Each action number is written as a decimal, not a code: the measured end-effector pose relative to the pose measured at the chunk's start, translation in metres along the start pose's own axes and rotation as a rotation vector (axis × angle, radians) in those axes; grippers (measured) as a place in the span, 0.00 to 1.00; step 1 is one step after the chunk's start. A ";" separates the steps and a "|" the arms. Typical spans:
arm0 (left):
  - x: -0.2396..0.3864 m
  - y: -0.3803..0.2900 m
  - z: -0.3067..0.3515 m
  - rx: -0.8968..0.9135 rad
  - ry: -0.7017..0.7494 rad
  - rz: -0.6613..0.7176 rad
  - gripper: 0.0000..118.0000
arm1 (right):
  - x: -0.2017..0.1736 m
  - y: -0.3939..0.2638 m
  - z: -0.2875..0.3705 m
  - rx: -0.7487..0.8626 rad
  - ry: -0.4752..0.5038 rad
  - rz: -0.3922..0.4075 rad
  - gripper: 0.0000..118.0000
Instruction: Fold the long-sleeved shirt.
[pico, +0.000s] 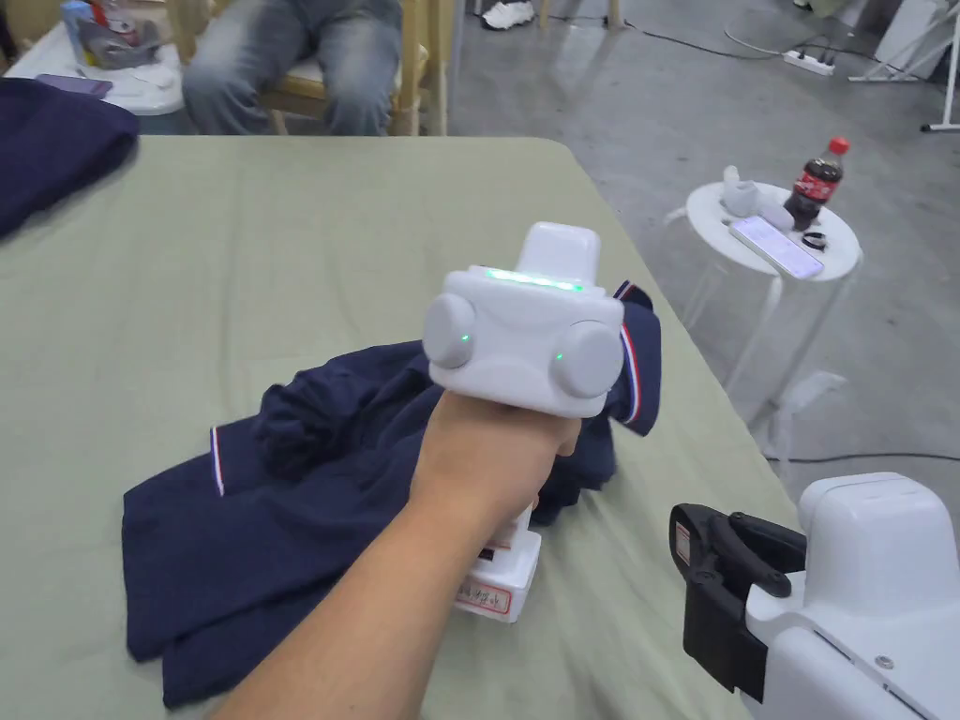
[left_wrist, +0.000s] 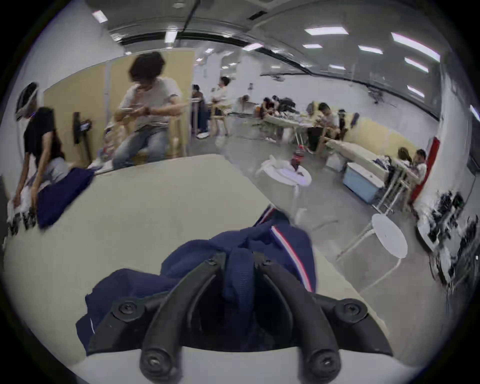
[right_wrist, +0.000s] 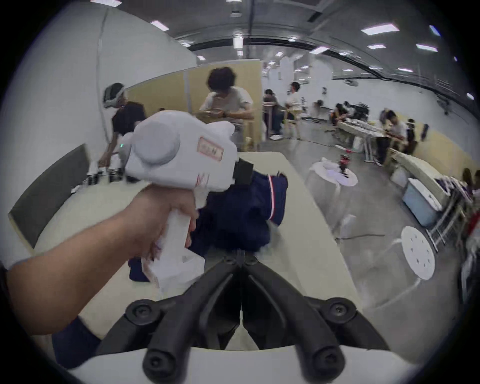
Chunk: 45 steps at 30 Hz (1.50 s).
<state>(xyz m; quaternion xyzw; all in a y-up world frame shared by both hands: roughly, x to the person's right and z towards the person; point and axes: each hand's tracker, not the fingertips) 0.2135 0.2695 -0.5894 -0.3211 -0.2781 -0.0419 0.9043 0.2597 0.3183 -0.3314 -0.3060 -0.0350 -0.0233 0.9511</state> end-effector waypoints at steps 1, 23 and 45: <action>0.010 -0.009 -0.019 -0.060 0.021 -0.028 0.13 | 0.007 -0.006 -0.002 -0.015 -0.005 -0.013 0.01; -0.122 -0.213 0.321 0.127 0.182 0.333 0.99 | -0.068 -0.064 0.065 0.067 0.121 0.026 0.01; -0.115 -0.278 0.320 0.022 0.352 0.205 0.00 | -0.104 -0.122 0.038 -0.048 0.142 0.043 0.01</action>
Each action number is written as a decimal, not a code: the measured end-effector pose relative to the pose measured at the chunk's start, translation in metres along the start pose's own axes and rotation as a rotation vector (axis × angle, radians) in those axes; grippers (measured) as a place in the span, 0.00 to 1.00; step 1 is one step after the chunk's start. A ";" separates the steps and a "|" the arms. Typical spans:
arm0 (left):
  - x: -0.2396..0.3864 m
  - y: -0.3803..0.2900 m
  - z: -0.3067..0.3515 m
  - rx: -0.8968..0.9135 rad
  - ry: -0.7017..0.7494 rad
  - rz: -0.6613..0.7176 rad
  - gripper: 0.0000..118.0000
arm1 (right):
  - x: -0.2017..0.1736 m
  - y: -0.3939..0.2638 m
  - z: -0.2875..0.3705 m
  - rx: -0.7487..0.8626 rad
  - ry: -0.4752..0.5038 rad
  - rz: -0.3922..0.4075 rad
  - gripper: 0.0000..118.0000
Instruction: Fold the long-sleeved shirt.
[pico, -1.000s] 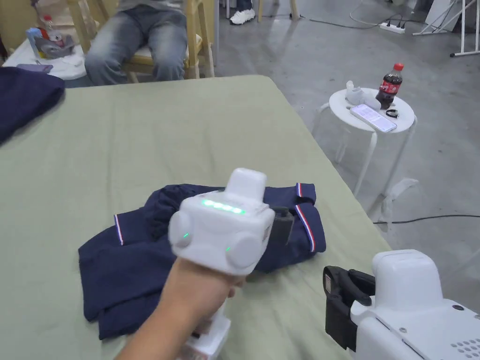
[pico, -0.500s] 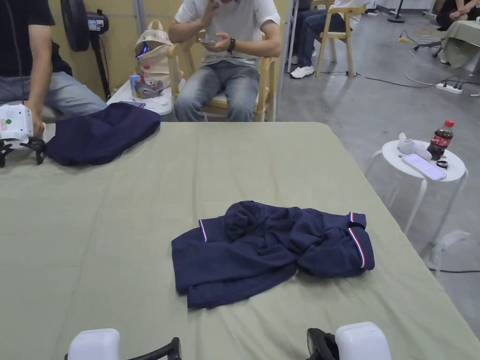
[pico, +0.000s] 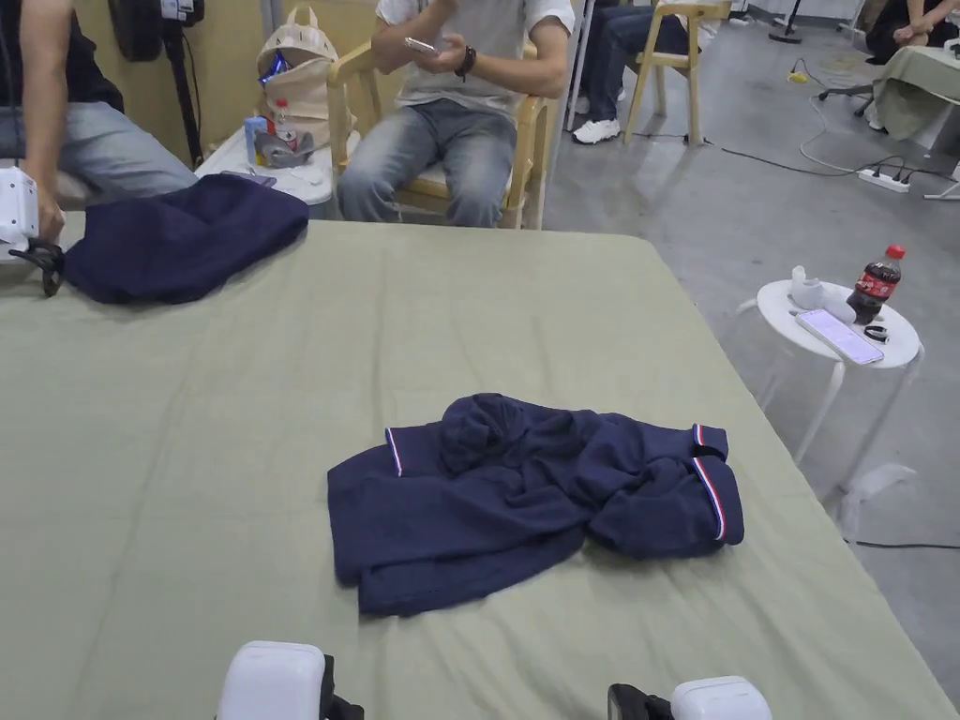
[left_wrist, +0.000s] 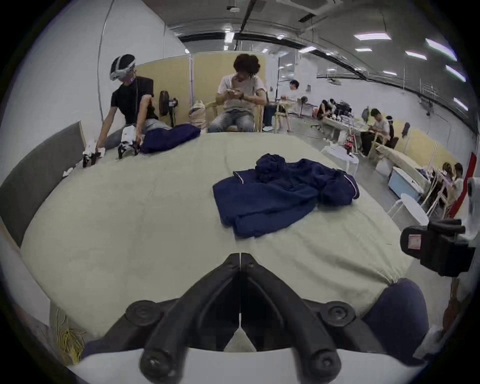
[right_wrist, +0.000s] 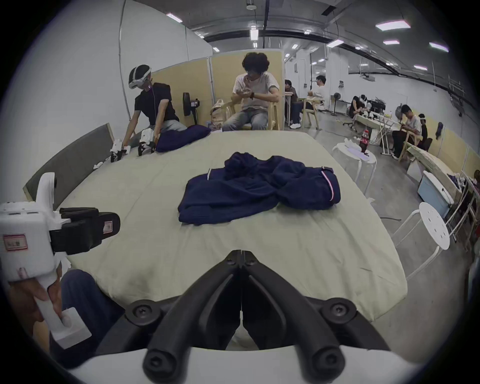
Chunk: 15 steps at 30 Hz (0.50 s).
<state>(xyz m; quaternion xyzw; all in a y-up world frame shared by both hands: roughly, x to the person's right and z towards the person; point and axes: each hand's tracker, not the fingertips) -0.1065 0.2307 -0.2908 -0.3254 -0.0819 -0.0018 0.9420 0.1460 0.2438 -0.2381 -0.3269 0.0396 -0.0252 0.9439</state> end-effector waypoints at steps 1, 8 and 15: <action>0.000 0.005 -0.012 -0.008 0.000 0.002 0.00 | 0.010 0.007 -0.011 -0.018 0.018 -0.006 0.01; -0.011 0.057 -0.096 -0.009 0.013 -0.003 0.00 | 0.127 0.146 -0.149 0.001 -0.020 0.026 0.67; -0.007 0.091 -0.166 0.032 0.054 -0.028 0.00 | 0.244 0.226 -0.324 -0.241 -0.192 -0.035 0.98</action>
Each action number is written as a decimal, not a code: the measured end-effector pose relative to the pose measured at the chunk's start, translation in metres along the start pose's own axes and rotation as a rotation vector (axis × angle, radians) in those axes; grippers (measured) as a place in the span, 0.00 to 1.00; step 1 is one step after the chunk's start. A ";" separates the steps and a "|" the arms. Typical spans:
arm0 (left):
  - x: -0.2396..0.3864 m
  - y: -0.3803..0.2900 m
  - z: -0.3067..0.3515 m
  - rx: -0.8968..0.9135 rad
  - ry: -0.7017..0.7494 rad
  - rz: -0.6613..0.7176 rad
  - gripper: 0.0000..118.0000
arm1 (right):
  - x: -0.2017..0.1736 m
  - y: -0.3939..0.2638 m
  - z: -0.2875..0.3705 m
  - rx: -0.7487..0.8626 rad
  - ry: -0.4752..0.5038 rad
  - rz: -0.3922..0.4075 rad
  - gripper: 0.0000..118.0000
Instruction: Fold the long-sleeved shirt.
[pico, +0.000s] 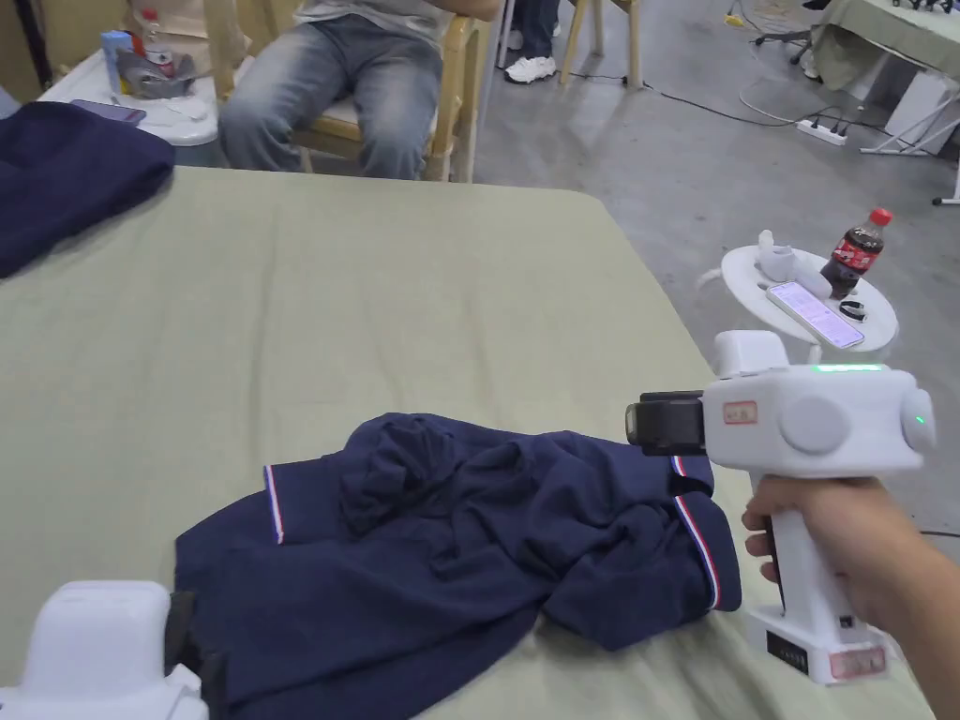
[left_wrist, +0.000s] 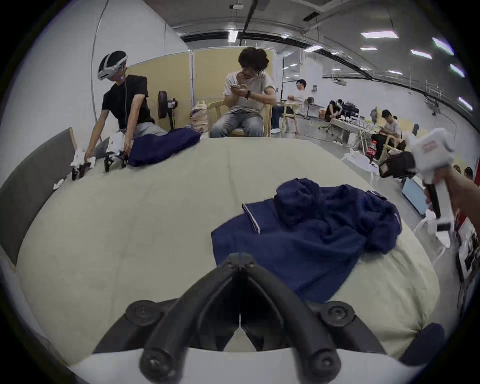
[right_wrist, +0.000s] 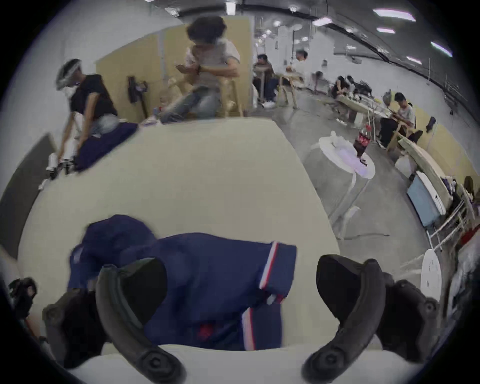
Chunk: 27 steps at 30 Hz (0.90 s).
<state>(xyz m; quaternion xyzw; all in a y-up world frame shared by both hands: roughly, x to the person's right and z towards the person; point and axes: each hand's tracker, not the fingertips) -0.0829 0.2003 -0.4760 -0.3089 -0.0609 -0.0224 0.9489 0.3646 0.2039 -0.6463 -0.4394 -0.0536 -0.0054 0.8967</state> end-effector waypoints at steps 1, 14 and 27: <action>0.001 0.000 -0.006 -0.009 0.002 -0.013 0.00 | 0.007 0.004 -0.023 -0.052 -0.014 -0.011 0.98; -0.016 -0.013 -0.044 -0.124 0.000 0.034 0.00 | 0.033 -0.013 -0.088 -0.249 0.001 -0.084 0.11; -0.056 0.043 -0.196 -0.309 -0.089 0.138 0.94 | 0.007 -0.012 -0.079 -0.270 -0.012 0.042 0.11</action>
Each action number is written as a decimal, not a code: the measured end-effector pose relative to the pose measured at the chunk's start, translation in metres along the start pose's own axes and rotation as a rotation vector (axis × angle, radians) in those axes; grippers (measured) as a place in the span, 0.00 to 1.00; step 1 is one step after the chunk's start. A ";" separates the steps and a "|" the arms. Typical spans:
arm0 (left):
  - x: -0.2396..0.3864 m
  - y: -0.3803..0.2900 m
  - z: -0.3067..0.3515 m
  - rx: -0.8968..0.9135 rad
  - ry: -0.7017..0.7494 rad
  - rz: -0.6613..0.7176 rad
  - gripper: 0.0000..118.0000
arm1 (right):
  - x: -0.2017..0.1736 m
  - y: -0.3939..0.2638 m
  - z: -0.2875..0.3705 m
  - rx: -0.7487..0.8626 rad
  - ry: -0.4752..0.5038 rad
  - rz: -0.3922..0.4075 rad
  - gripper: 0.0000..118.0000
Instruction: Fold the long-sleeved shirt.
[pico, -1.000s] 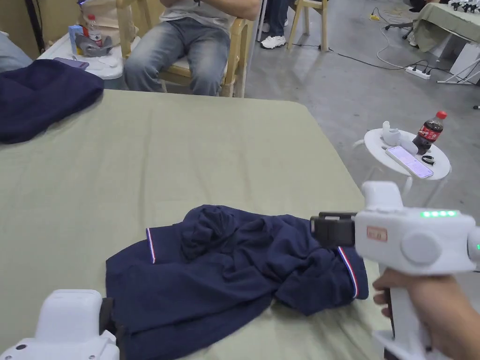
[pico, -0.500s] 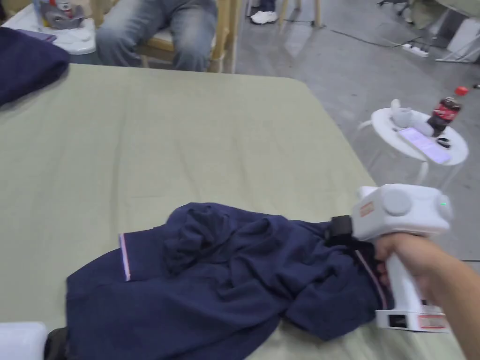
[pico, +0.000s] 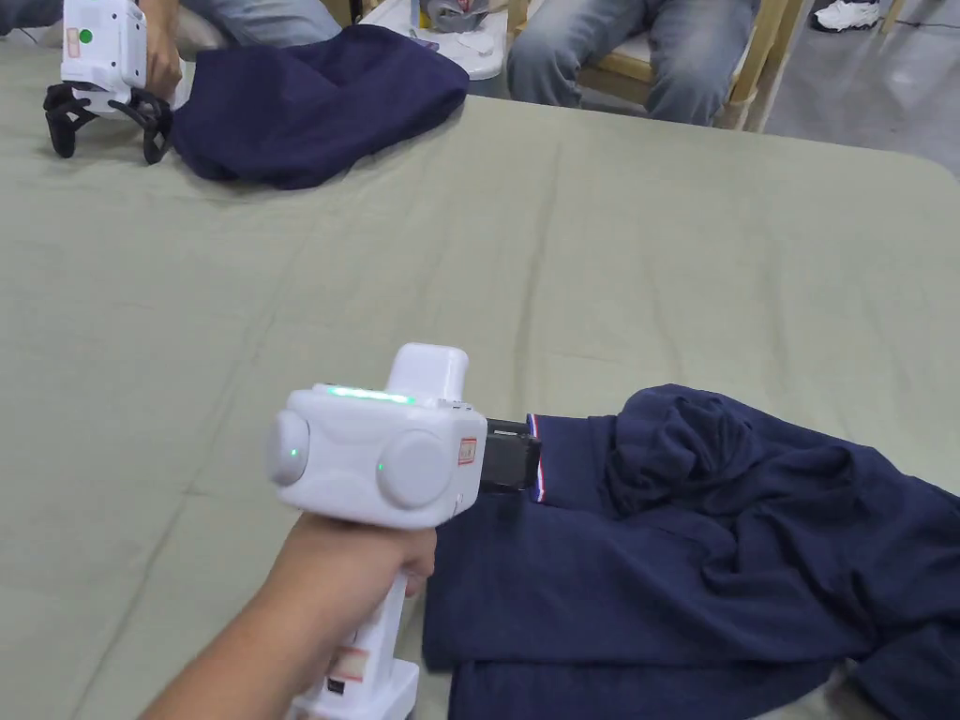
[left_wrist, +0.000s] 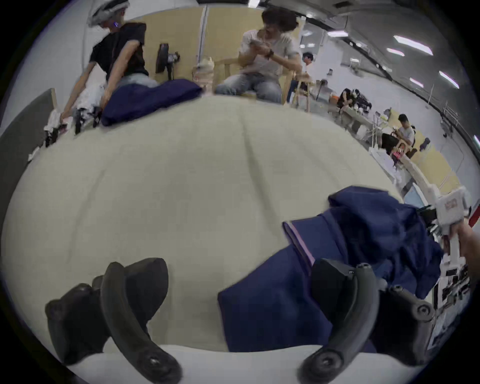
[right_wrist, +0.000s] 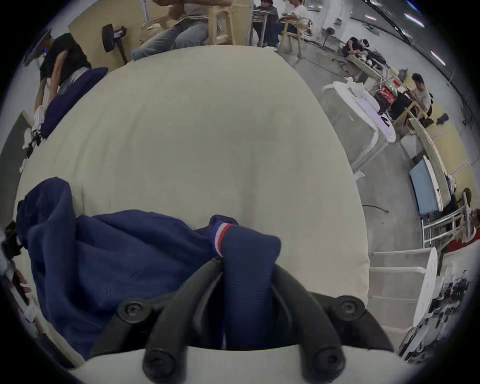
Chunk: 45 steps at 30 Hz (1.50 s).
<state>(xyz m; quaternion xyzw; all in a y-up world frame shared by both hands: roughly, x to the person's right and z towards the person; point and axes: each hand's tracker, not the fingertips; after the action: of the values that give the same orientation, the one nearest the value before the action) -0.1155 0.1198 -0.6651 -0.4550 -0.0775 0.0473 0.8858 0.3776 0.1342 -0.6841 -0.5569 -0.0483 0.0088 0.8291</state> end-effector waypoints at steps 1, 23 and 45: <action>0.001 -0.002 -0.011 -0.053 0.009 -0.029 0.94 | 0.000 0.000 -0.001 -0.002 0.006 -0.005 0.11; 0.046 0.028 0.176 0.194 -0.003 -0.159 0.00 | -0.025 -0.008 0.214 0.378 0.034 -0.010 0.11; 0.088 0.150 0.634 0.816 0.136 -0.164 0.00 | -0.102 -0.063 0.713 1.139 -0.058 -0.002 0.11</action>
<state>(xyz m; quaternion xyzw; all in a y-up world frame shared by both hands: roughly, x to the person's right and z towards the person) -0.1453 0.7273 -0.4152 -0.0613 -0.0296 -0.0265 0.9973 0.2099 0.7617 -0.3658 -0.0215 -0.0592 0.0481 0.9969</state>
